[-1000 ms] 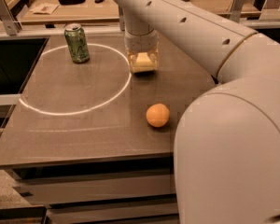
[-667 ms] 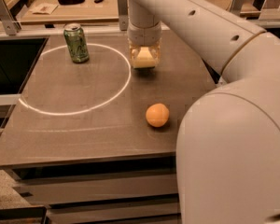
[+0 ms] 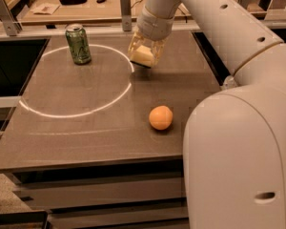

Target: Move sponge near green can

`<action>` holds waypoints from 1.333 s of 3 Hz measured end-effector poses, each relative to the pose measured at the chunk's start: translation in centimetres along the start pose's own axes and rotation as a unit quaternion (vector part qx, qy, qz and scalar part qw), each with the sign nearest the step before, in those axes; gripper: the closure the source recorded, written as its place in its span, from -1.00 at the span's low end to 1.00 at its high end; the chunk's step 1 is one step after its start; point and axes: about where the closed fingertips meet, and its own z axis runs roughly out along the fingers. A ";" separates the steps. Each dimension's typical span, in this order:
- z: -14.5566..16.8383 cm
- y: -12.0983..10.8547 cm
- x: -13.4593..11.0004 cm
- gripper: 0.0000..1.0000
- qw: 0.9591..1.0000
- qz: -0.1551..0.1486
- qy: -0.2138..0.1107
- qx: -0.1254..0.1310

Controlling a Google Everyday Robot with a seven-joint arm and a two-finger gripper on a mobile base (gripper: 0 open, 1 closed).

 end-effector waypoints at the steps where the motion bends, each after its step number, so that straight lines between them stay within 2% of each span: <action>1: -1.3 -3.2 -1.2 1.00 0.995 0.039 -0.026 0.083; 2: -3.0 -6.0 -2.2 1.00 0.989 0.058 -0.017 0.138; 3: -2.8 -8.5 -2.9 1.00 0.978 0.073 -0.007 0.193; 4: -1.7 -11.0 -3.2 1.00 0.965 0.096 -0.006 0.242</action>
Offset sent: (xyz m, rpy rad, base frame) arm -0.0415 0.0811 0.0685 0.4115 -0.0330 -0.1291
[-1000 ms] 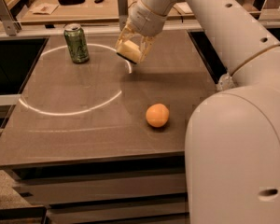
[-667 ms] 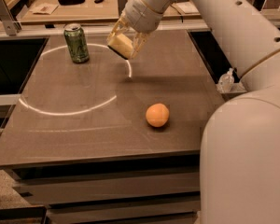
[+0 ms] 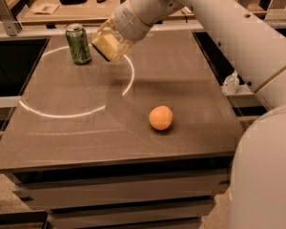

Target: Move sponge near green can

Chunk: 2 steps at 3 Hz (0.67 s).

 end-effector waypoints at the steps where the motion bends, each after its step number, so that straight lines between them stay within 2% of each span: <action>1: 2.0 -1.2 -0.6 1.00 0.999 0.021 0.006 0.026; 2: 3.4 -2.1 0.2 1.00 0.998 0.047 0.019 0.039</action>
Offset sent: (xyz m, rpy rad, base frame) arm 0.0313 0.0454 -0.0092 0.1143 0.0212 -0.1784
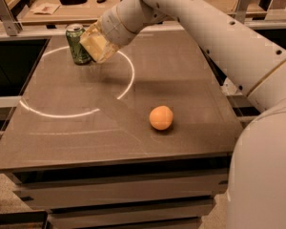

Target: Move sponge near green can

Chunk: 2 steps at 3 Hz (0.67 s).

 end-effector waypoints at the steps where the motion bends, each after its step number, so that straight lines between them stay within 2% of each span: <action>1: 1.3 -0.2 0.7 1.00 1.000 0.027 0.009 0.005; 2: 2.6 0.3 1.2 1.00 0.999 0.039 0.011 -0.004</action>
Offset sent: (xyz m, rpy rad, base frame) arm 0.0249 0.0141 -0.0303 -0.0088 0.0700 -0.0948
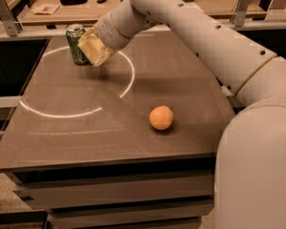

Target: Move sponge near green can

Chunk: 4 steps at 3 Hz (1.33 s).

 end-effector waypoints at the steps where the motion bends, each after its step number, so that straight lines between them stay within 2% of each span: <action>1: 1.0 0.3 0.1 1.00 1.000 0.001 0.000 -0.012; 2: 1.5 1.1 0.5 0.65 1.000 0.012 -0.015 -0.024; 4: 2.1 1.2 0.2 -0.28 0.999 0.011 -0.018 -0.026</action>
Offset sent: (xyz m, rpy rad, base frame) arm 0.0054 -0.0050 -0.0257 -0.0232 0.1064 0.0223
